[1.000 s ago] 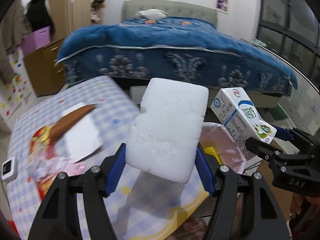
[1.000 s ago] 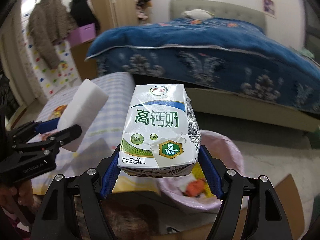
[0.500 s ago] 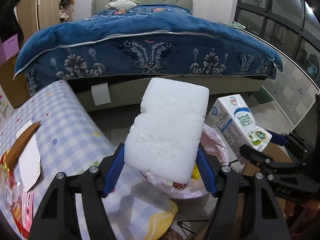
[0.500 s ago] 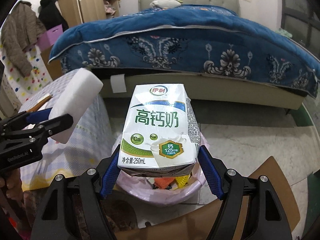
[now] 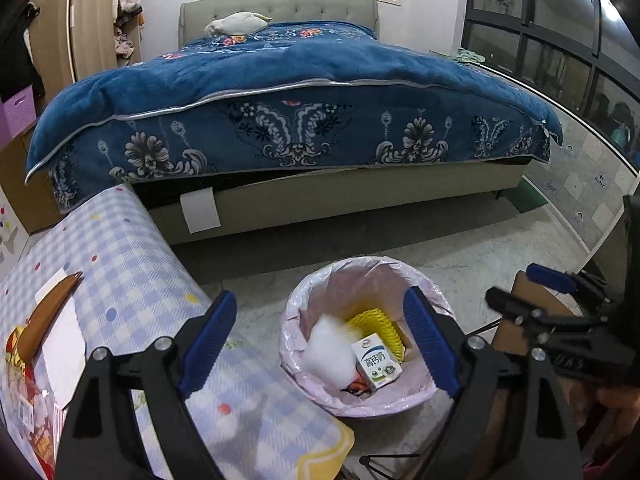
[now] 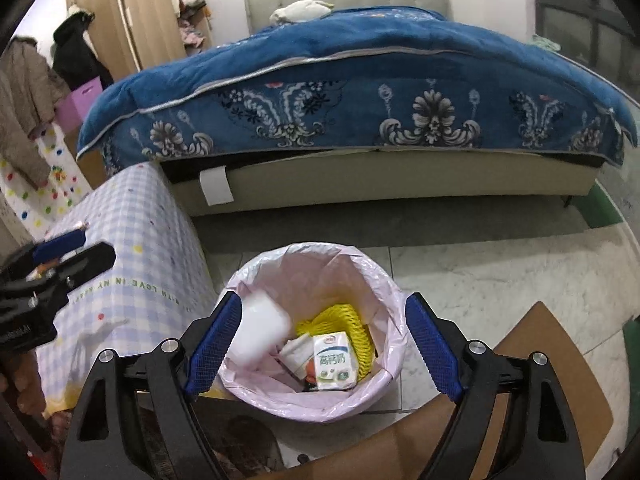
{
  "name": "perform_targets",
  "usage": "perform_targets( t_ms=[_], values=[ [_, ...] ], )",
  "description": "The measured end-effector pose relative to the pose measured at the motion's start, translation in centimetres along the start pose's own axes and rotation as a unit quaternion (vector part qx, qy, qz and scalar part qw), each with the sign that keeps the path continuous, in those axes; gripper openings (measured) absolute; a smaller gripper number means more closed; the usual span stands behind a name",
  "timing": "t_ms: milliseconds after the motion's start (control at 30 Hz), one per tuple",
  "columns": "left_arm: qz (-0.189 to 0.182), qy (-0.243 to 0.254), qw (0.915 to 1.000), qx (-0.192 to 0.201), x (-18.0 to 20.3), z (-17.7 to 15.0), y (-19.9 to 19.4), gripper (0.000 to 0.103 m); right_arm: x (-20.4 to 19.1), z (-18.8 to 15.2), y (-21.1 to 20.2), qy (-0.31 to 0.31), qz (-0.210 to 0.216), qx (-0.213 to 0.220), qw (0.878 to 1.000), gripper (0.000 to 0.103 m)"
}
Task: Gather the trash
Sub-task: 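Carry carton and foam block over the wastebasket and open both grippers to drop them, then move both tools back over the table toward the clear plastic bag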
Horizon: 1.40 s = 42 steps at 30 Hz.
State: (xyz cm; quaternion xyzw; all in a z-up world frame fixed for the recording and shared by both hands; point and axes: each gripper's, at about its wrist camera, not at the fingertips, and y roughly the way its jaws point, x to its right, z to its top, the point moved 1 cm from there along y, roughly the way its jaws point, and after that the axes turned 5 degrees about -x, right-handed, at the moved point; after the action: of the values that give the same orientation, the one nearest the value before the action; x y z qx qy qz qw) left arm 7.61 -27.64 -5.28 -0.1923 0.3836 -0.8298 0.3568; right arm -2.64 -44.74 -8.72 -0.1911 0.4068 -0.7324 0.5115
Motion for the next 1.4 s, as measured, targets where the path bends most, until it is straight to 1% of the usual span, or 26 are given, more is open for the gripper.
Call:
perform_targets(
  t_ms=[167, 367, 533, 633, 733, 767, 833, 933, 1033, 1133, 1200, 1267, 1300, 1400],
  values=[
    [0.011, -0.015, 0.9998, 0.003, -1.3, -1.2, -1.5, 0.083, -1.3, 0.0, -1.4, -0.011, 0.009, 0.008, 1.0, 0.083],
    [0.035, -0.043, 0.9984, 0.011, -3.8, -3.4, -4.2, 0.083, -4.5, -0.3, -3.0, -0.038, 0.027, 0.015, 0.999, 0.083],
    [0.06, -0.081, 0.9949, 0.01, -7.1, -5.8, -6.7, 0.083, -8.4, -1.0, -3.5, -0.072, 0.051, 0.008, 0.996, 0.083],
    [0.085, -0.103, 0.991, 0.008, -9.5, -7.3, -8.3, 0.083, -11.3, -1.2, -3.5, -0.097, 0.072, 0.002, 0.993, 0.083],
    [0.117, -0.129, 0.9846, 0.013, -12.1, -8.9, -10.3, 0.083, -14.5, -1.3, -3.5, -0.128, 0.087, -0.004, 0.988, 0.083],
    [0.128, -0.142, 0.9814, 0.016, -13.3, -9.7, -11.2, 0.083, -15.4, -1.3, -3.5, -0.136, 0.091, -0.005, 0.986, 0.083],
    [0.143, -0.159, 0.9767, 0.018, -14.8, -10.7, -12.3, 0.083, -17.9, -1.3, -3.4, -0.16, 0.103, -0.008, 0.982, 0.083],
    [0.168, -0.187, 0.9676, 0.018, -17.6, -12.6, -13.9, 0.083, -21.1, -1.3, -3.3, -0.19, 0.12, -0.009, 0.974, 0.083],
    [0.198, -0.213, 0.9565, 0.015, -20.3, -14.4, -15.4, 0.083, -24.2, -1.4, -2.9, -0.218, 0.135, -0.01, 0.967, 0.082],
    [0.225, -0.228, 0.9471, 0.014, -22.4, -15.9, -16.5, 0.083, -27.1, -1.7, -2.1, -0.243, 0.144, -0.017, 0.959, 0.079],
    [0.232, -0.239, 0.9429, 0.013, -23.4, -16.7, -16.8, 0.083, -28.9, -2.0, -1.4, -0.26, 0.149, -0.02, 0.954, 0.077],
    [0.237, -0.25, 0.9388, 0.009, -24.5, -17.5, -16.8, 0.084, -30.4, -2.1, -0.6, -0.275, 0.15, -0.027, 0.949, 0.069],
    [0.237, -0.256, 0.937, 0.006, -25.1, -17.9, -16.7, 0.084, -31.0, -2.3, -0.1, -0.282, 0.152, -0.03, 0.947, 0.067],
    [0.235, -0.269, 0.934, -0.002, -26.1, -18.9, -16.1, 0.084, -33.0, -2.6, 1.3, -0.301, 0.153, -0.044, 0.94, 0.05]
  ],
)
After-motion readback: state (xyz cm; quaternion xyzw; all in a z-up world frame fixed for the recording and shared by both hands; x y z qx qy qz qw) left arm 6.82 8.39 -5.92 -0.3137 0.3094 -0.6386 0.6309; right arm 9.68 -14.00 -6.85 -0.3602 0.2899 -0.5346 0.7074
